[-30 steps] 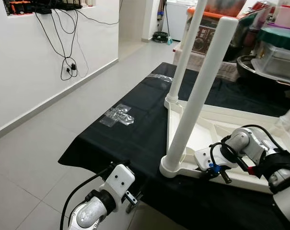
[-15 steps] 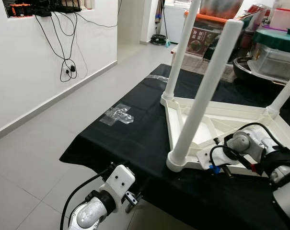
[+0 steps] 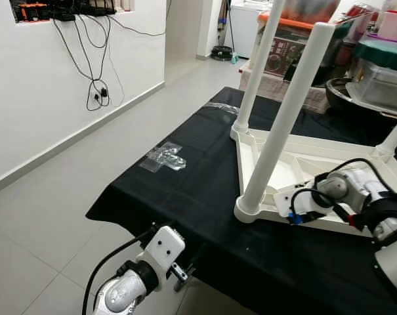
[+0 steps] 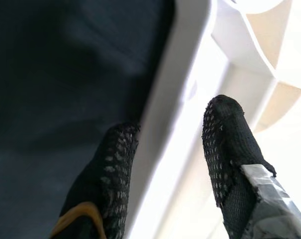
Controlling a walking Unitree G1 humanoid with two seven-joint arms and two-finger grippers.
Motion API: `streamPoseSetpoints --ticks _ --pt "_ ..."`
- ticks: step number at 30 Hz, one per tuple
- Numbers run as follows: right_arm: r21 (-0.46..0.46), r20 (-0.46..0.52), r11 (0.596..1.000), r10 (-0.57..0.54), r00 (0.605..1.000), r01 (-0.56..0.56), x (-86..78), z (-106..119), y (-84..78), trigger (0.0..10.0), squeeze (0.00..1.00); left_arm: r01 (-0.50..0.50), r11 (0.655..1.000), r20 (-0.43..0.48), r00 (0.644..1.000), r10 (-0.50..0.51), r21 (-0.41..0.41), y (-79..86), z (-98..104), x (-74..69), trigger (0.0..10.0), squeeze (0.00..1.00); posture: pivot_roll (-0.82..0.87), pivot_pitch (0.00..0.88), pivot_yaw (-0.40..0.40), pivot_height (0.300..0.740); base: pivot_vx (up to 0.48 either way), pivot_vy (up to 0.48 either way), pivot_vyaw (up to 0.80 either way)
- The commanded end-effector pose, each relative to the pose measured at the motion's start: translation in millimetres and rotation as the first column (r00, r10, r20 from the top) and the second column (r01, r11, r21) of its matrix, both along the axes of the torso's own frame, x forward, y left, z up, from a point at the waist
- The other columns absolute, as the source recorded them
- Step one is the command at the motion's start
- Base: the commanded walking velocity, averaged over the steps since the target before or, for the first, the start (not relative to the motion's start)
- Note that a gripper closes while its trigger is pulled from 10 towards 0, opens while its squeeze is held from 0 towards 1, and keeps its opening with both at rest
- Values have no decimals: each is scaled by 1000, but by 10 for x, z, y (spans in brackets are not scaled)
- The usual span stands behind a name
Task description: Building children table
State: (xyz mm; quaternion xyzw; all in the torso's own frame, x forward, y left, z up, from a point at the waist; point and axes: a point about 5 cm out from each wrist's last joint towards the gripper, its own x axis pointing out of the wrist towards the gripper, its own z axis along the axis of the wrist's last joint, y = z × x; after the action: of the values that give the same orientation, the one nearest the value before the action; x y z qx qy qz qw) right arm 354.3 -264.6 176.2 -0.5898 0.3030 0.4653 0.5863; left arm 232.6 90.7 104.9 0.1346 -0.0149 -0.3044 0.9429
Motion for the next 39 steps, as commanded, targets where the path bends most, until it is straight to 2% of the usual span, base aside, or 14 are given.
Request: streamPoseSetpoints --ticks 1,10,13,15,16,18,21,23,24,26,27,30,35,39 --pt "67 -83 997 -38 996 44 -67 32 -83 10000 0 7 1000 -9 1000 -7 14 -3 -29 1 10000 0 12 23 -112 740 0 0 0" --pt "298 -261 946 -49 964 129 -220 96 -193 10000 0 14 1000 -10 1000 -14 14 -14 -28 11 10000 0 4 23 -107 740 0 0 0" --pt "404 -332 902 -14 943 155 -275 74 -173 10000 0 13 1000 -11 1000 -13 14 -14 -31 16 10000 0 3 22 -104 740 0 0 0" --pt "574 -344 799 39 938 178 -308 70 -48 10000 0 14 1000 -11 1000 -13 15 -13 -33 23 10000 0 4 17 -103 740 0 0 0" --pt "574 -344 799 39 938 178 -308 70 -48 10000 0 14 1000 -11 1000 -13 15 -13 -33 23 10000 0 4 17 -103 740 0 0 0" --pt "690 -370 694 95 924 205 -380 36 81 10000 0 12 1000 -11 1000 -12 16 -11 -36 30 10000 0 5 15 -99 740 0 0 0" --pt "726 -383 648 107 917 228 -407 -7 117 10000 0 11 1000 -11 1000 -11 16 -7 -38 29 10000 0 5 16 -99 740 0 0 0" --pt "795 -384 542 100 918 273 -401 -63 154 10000 0 3 1000 -8 1000 -2 13 10 -37 27 10000 0 9 14 -99 740 0 0 0" --pt "795 -384 542 100 918 273 -401 -63 154 10000 0 3 1000 -8 1000 -2 13 10 -37 27 10000 0 9 14 -99 740 0 0 0" --pt "912 -278 323 34 960 253 -388 -35 322 10000 0 -33 999 -5 999 33 18 52 -46 34 10000 0 1 15 -89 740 0 0 0" --pt "957 -228 162 -90 969 240 -397 -32 461 10000 0 -50 999 -4 999 50 18 74 -53 43 10000 0 -6 15 -82 740 0 0 0" --pt "960 -233 132 -124 965 248 -399 -48 491 10000 0 -52 999 -5 999 52 17 76 -55 46 10000 0 -6 15 -82 740 0 0 0" --pt "968 -248 -27 -285 926 251 -704 -260 846 10000 0 -39 999 -7 999 39 27 80 -63 63 10000 0 -1 9 -76 740 0 0 0" --pt "952 -304 -54 -234 923 300 -881 -365 975 10000 0 -40 999 -9 999 40 31 85 -70 67 10000 0 0 3 -72 740 0 0 0"
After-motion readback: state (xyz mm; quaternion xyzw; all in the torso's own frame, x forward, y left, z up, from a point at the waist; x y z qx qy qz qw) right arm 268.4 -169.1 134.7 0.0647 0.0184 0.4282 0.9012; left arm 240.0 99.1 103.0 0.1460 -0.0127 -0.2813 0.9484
